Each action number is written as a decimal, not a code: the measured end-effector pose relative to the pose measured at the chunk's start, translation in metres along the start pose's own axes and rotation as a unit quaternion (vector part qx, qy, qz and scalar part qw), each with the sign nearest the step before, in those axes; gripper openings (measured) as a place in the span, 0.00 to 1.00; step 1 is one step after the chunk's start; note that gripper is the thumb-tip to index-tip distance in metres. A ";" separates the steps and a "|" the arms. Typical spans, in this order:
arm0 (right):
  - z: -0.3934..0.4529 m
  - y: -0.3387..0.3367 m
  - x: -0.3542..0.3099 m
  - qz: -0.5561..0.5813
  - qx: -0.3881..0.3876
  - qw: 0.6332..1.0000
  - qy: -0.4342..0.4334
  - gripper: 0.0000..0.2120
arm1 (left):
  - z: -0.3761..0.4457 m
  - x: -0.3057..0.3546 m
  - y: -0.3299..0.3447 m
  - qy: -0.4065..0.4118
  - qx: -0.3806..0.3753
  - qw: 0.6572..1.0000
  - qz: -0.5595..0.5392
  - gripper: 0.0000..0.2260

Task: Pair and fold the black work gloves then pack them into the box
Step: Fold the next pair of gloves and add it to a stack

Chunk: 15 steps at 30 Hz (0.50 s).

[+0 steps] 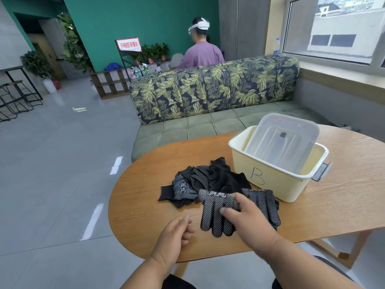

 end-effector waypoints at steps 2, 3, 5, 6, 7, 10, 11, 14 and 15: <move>0.002 -0.018 -0.009 0.042 0.016 0.999 0.021 0.05 | 0.004 -0.009 -0.008 -0.014 0.026 1.000 0.003 0.10; 0.003 -0.028 -0.013 0.052 0.029 0.998 0.034 0.05 | 0.005 -0.011 -0.010 -0.018 0.034 0.999 -0.009 0.08; 0.008 -0.049 -0.015 0.078 0.053 0.993 0.065 0.05 | 0.008 -0.015 -0.012 -0.022 0.035 0.999 -0.027 0.07; 0.011 -0.059 -0.016 0.091 0.067 0.990 0.083 0.06 | 0.009 -0.017 -0.011 -0.019 0.034 0.999 -0.021 0.06; 0.014 -0.068 -0.015 0.094 0.080 0.988 0.096 0.06 | 0.009 -0.019 -0.009 -0.014 0.033 0.999 -0.010 0.05; 0.021 -0.087 -0.006 0.054 0.105 0.986 0.115 0.07 | 0.008 -0.024 -0.005 0.009 0.032 0.999 0.008 0.04; 0.022 -0.090 -0.002 0.037 0.114 0.986 0.118 0.07 | 0.007 -0.025 -0.004 0.013 0.031 0.999 0.013 0.04; 0.022 -0.093 0.008 -0.021 0.147 0.980 0.129 0.07 | 0.006 -0.026 -0.004 0.019 0.021 0.999 0.038 0.05; 0.021 -0.091 0.010 -0.043 0.158 0.978 0.128 0.06 | 0.006 -0.026 -0.005 0.021 0.020 0.999 0.045 0.05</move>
Point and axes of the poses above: each hand's wrist, its own z-axis towards the middle knuckle, its own y-axis out of the palm, x = y × z, the point moved 2 cm from there along z, towards the middle knuckle, and after that the axes turned 6 degrees about y, right-handed, at the moved point
